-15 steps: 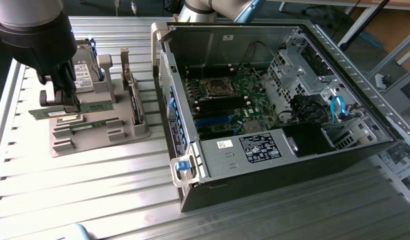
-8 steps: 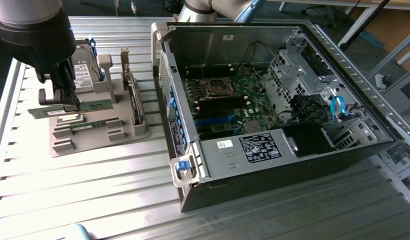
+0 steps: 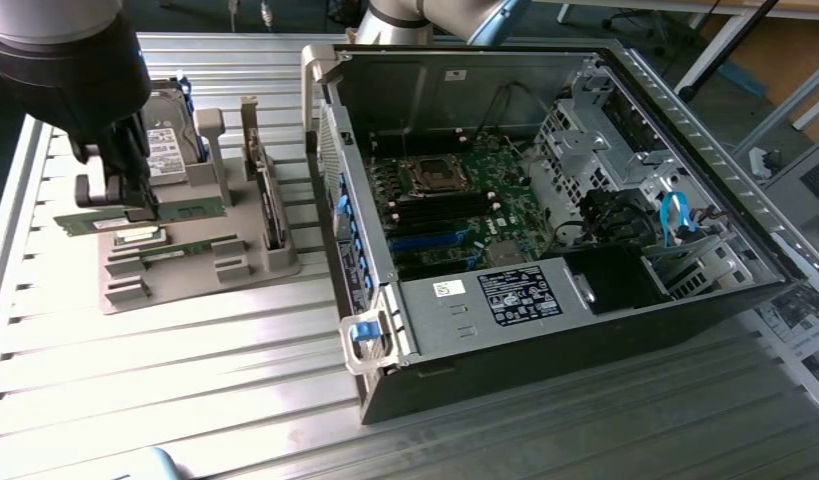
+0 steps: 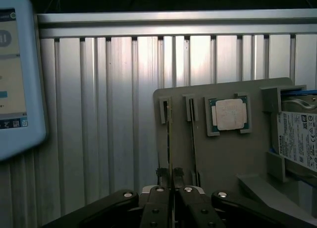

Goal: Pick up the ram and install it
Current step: 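Pick up the ram and move it above insertion slot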

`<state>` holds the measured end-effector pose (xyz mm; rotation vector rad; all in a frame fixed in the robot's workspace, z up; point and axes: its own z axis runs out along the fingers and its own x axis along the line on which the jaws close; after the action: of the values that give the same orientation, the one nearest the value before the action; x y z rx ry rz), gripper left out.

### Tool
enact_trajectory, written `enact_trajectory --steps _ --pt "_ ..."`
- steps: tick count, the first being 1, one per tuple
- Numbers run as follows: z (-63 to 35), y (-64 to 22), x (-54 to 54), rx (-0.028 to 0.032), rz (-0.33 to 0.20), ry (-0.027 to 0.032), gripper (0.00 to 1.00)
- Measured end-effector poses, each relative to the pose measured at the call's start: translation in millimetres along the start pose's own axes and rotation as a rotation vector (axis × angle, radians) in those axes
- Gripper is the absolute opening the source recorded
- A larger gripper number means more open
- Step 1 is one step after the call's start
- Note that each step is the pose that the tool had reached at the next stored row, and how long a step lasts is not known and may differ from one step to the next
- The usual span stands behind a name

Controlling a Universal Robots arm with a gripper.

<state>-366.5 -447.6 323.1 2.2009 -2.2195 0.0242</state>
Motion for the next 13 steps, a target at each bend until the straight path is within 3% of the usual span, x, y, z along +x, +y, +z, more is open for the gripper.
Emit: enact_trajectory --steps 13 --pt "-2.3 0.0 0.0 0.0000 0.002 0.0060 0.14"
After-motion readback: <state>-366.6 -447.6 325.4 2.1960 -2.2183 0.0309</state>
